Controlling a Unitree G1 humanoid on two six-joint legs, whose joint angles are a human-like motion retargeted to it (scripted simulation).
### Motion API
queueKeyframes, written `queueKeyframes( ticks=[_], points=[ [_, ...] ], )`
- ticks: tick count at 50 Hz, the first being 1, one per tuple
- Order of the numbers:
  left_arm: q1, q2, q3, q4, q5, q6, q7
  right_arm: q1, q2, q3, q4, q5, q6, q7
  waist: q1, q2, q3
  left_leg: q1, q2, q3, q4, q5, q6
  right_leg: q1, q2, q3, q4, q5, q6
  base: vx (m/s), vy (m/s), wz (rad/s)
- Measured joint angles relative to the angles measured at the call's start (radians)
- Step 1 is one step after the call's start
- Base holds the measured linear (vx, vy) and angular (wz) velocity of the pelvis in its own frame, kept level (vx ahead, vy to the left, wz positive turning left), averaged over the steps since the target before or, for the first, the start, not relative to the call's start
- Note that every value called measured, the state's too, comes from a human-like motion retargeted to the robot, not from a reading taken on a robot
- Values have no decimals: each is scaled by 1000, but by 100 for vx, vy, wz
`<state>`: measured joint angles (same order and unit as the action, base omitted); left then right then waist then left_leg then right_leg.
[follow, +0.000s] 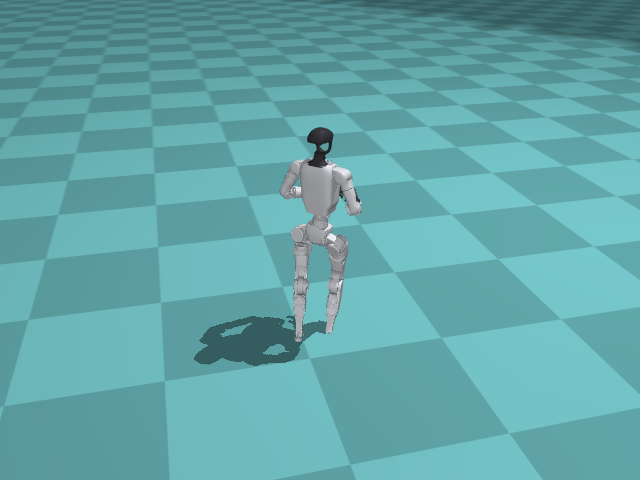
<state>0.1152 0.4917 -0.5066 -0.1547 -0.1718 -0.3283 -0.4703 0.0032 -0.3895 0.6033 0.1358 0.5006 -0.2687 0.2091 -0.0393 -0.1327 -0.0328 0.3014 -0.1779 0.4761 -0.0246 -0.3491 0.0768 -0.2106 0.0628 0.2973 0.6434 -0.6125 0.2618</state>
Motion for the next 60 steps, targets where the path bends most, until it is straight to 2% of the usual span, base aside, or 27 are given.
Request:
queueKeyframes(
  ticks=[17,27,30,32,34,36,38,43,45,50,53,55,58,60],
  points=[
    [-1,37,29,-26,65,7,-39,-39,10,30,76,-49,13,24,69,-56,2,-20,-36,-19,-1,14,23,-50,-40,-18,63,-30,0,0,1,1],
    [29,100,104,-52,112,41,-87,-57,0,-35,64,-157,19,37,74,-109,-2,-38,-124,-50,-4,3,58,-168,-109,4,283,-145,-21,2,8,7],
    [77,127,155,-31,119,61,-109,-66,-12,-89,36,-202,14,37,66,-134,9,-26,-167,-43,-6,-4,65,-226,-164,-22,461,-167,-37,5,2,-27],
    [130,152,208,-15,117,72,-116,-69,-26,-141,-5,-229,0,24,71,-139,24,-8,-186,-5,-8,-12,60,-295,-313,-132,609,-62,-105,9,3,-83],
    [192,184,276,-13,106,72,-121,-63,-45,-215,-71,-255,-22,-7,53,-136,35,-7,-191,-6,-4,-14,57,-369,-364,-170,702,-6,-143,10,5,-13],
    [259,209,342,-18,82,65,-116,-45,-68,-287,-144,-281,-48,-54,30,-126,30,-18,-182,-4,1,6,42,-436,-353,-168,726,32,-145,13,4,13],
    [335,234,410,-38,39,52,-104,-4,-89,-352,-231,-315,-69,-118,5,-97,-17,-67,-145,7,10,38,19,-523,-318,-183,689,83,-146,18,4,8],
    [396,262,476,-70,-63,9,-35,69,-144,-468,-350,-366,-116,-253,-33,-65,-97,-117,-95,55,13,118,-32,-662,-272,-196,481,186,-117,18,1,-2],
    [369,277,486,-91,-120,-16,6,100,-164,-514,-393,-389,-129,-317,-28,-28,-145,-162,-61,67,20,93,-26,-701,-236,-230,340,238,-98,21,4,-14],
    [259,234,511,-146,-198,-59,96,150,-173,-562,-412,-415,-141,-403,-39,-54,-184,-116,-85,80,8,75,-22,-750,-225,-191,269,300,-61,23,-3,-21],
    [153,178,487,-176,-240,-75,153,189,-142,-551,-398,-403,-137,-445,-45,-61,-204,-62,-86,74,11,87,-16,-728,-211,-170,298,293,-70,36,-8,-23],
    [78,134,448,-196,-268,-81,182,216,-115,-525,-379,-375,-134,-464,-53,-65,-210,-12,-77,74,14,133,-22,-693,-200,-157,339,257,-90,43,-13,-25],
    [-29,59,349,-227,-327,-83,198,257,-70,-459,-336,-299,-135,-476,-64,-70,-197,73,-56,11,52,204,-48,-607,-160,-133,407,152,-141,47,-19,-56],
    [-96,11,266,-247,-370,-83,194,287,-43,-408,-299,-240,-135,-476,-71,-72,-170,108,-28,-60,147,206,-75,-527,-128,-120,447,86,-176,46,-20,-73]
  ],
)
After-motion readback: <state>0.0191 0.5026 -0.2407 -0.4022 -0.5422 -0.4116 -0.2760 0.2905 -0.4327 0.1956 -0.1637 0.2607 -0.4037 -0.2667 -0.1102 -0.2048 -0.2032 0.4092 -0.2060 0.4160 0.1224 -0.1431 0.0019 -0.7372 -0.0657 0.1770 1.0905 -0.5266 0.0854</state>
